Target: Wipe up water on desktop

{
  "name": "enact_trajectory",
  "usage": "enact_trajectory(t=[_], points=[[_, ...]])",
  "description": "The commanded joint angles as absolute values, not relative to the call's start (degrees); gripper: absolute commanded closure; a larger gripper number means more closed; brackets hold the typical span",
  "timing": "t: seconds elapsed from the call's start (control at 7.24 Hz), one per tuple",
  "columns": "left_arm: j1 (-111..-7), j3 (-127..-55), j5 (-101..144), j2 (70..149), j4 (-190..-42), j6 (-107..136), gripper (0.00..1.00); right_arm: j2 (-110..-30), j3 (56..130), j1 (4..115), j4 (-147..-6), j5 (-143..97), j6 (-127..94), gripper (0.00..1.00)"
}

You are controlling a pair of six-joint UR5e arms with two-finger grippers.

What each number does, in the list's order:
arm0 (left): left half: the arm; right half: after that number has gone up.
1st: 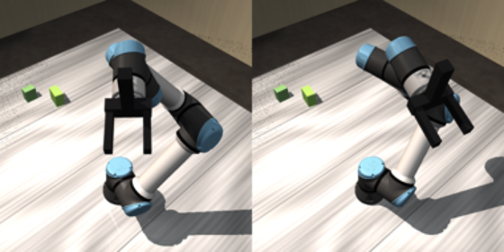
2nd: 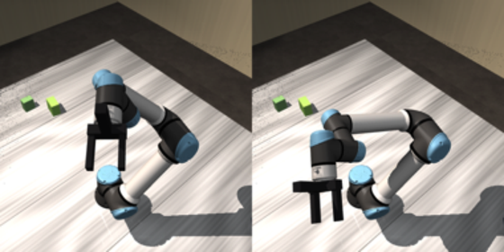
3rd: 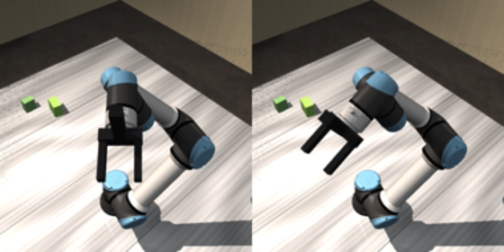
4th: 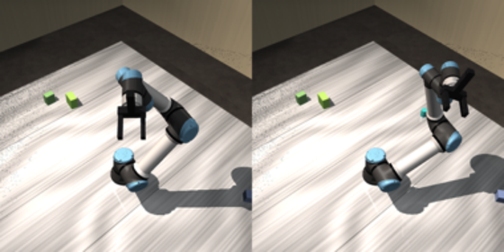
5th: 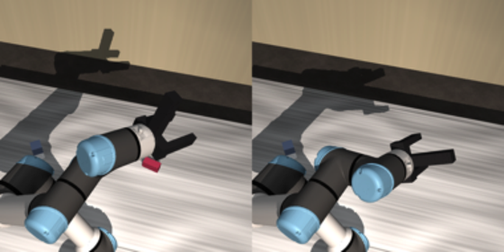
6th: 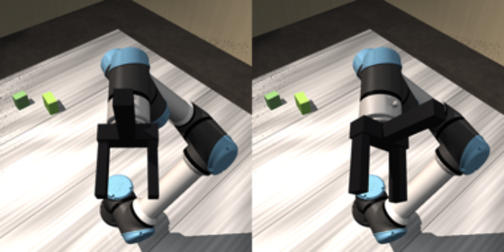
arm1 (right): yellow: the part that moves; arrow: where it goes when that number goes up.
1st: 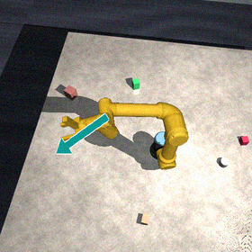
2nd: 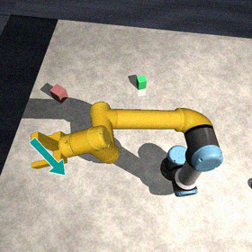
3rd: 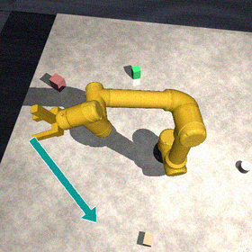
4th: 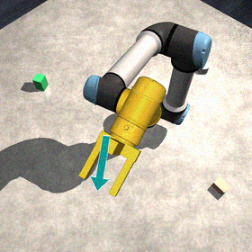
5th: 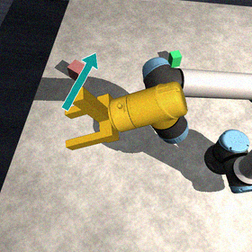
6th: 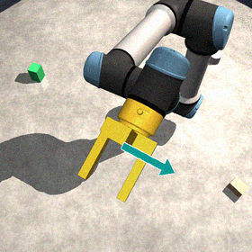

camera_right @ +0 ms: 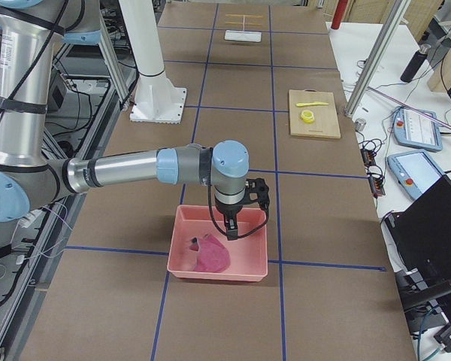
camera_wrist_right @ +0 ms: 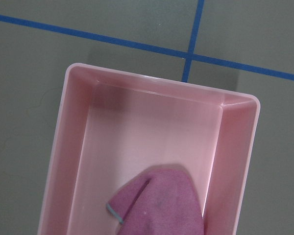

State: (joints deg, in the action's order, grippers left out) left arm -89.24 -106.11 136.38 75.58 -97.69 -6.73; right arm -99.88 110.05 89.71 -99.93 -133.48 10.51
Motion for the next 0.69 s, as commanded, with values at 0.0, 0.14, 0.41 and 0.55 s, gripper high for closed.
enact_trajectory(t=[0.0,0.14,0.41,0.55], points=[[-89.30,-106.17,136.41,76.28,-97.91,-6.94,0.02,-98.17,108.19,89.74,-99.84,-132.98,10.46,0.00],[-89.30,-106.00,136.41,77.25,-97.91,-6.94,0.02,-98.26,108.11,89.74,-99.84,-132.80,10.37,0.00],[-89.30,-106.08,136.41,77.87,-97.91,-6.86,0.02,-98.35,107.32,89.74,-95.31,-132.72,10.28,0.00],[-89.38,-106.17,136.41,77.96,-97.91,-6.94,0.02,-98.35,106.62,89.74,-93.88,-132.63,10.28,0.00]])
